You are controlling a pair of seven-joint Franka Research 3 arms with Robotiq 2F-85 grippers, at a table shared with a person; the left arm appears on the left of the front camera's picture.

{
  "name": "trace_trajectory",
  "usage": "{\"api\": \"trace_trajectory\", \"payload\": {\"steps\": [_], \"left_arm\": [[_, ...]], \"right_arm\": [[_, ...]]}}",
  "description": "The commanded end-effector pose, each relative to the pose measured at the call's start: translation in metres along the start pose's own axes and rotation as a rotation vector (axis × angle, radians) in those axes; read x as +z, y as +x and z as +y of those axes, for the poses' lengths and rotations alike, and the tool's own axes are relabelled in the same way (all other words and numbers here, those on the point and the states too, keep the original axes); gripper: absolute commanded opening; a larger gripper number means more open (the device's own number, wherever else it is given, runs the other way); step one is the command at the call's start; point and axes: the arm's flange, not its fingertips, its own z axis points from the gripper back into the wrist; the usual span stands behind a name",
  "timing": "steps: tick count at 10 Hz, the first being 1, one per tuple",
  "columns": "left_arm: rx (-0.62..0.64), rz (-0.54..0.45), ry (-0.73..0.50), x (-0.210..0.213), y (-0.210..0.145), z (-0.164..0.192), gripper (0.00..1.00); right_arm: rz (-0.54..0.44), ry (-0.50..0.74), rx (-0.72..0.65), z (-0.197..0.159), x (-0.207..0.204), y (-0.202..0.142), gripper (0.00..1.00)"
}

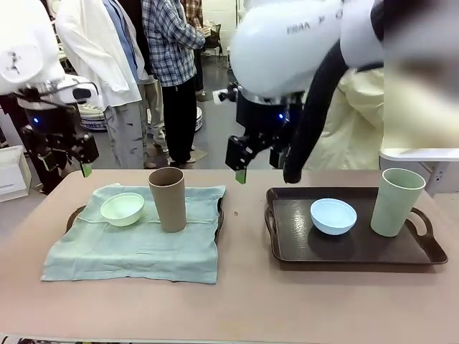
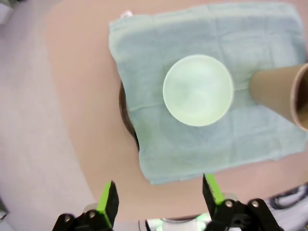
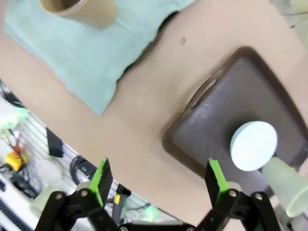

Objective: Set up a tray with a mat and arrange the tableware.
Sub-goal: Place the Picnic Bowl and Reusable plastic cup back onto the Handle tray in front of the human's position.

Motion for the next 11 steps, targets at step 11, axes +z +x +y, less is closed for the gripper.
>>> {"api": "trace_trajectory", "payload": {"steps": [11], "left_arm": [[0.02,0.005,-0.042,0.04,-0.008,0.003,0.91]], "right_arm": [[-0.025,-0.021,0.006,0.021,0.028,0.006,1.0]]}}
